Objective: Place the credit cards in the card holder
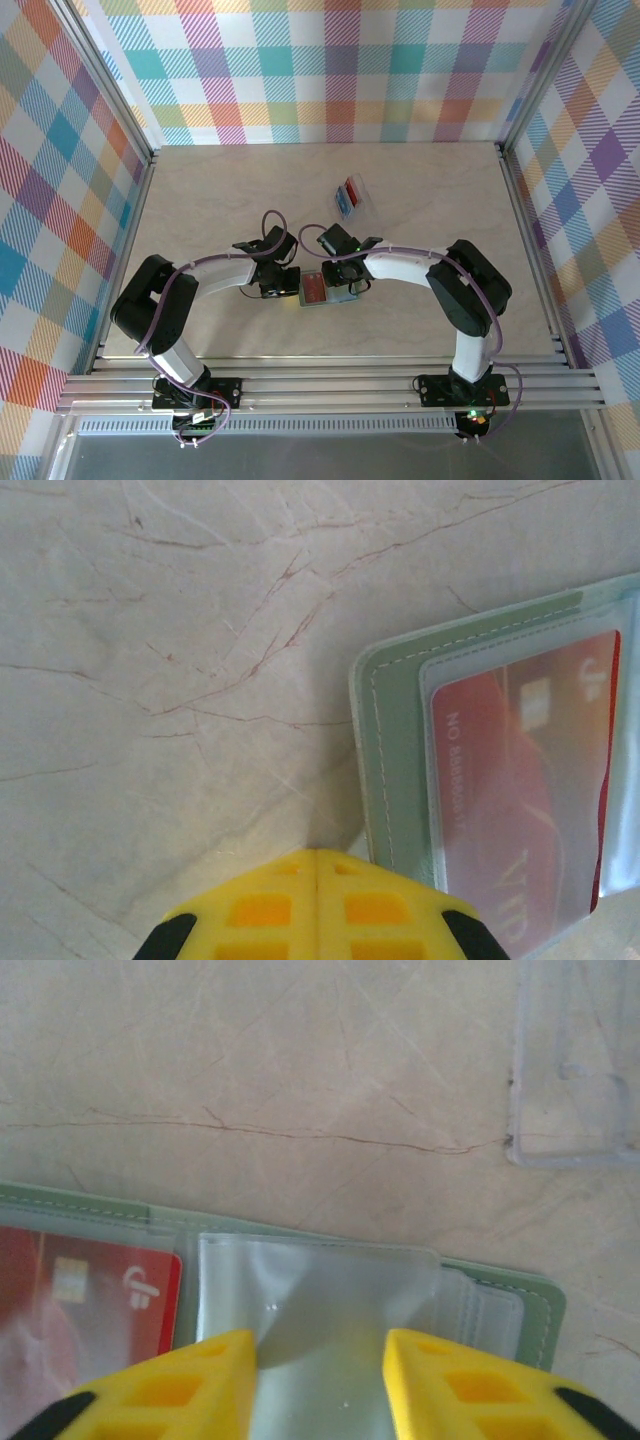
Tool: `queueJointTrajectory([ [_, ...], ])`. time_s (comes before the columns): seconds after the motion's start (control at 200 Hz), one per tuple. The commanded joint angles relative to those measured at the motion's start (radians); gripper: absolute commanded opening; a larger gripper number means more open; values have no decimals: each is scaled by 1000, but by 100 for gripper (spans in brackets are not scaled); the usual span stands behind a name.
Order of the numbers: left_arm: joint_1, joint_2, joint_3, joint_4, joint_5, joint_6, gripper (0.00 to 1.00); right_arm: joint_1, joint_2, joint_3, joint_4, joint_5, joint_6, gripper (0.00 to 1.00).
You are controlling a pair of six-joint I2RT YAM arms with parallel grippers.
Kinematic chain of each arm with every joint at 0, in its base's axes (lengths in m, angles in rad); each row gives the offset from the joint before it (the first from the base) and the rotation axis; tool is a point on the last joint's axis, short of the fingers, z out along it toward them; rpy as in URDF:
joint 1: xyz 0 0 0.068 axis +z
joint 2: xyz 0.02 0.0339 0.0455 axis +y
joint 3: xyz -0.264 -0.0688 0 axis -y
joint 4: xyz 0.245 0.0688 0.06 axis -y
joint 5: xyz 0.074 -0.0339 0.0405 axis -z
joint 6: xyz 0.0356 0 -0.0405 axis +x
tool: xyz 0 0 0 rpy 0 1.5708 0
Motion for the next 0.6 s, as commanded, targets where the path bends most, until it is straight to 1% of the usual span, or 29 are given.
queueJointTrajectory([
  [0.0, -13, 72, -30, 80, 62, 8, 2, 0, 43, -42, -17, -2, 21, 27],
  [0.24, -13, 75, -34, 97, 81, 4, 2, 2, -4, -1, -46, 5, -6, 0],
  [0.39, -13, 76, -35, 100, 91, 3, 2, 11, -38, 14, -49, -20, -13, 0],
  [0.5, -13, 90, -35, 100, 103, -2, 2, 30, -52, 45, -80, 7, -18, 0],
  [0.52, -14, 93, -33, 134, 106, -5, 2, 35, -53, 52, -86, 15, -18, 0],
  [0.595, -16, 104, -34, 149, 121, -11, 2, 54, -51, 81, -104, 39, -27, 0],
])
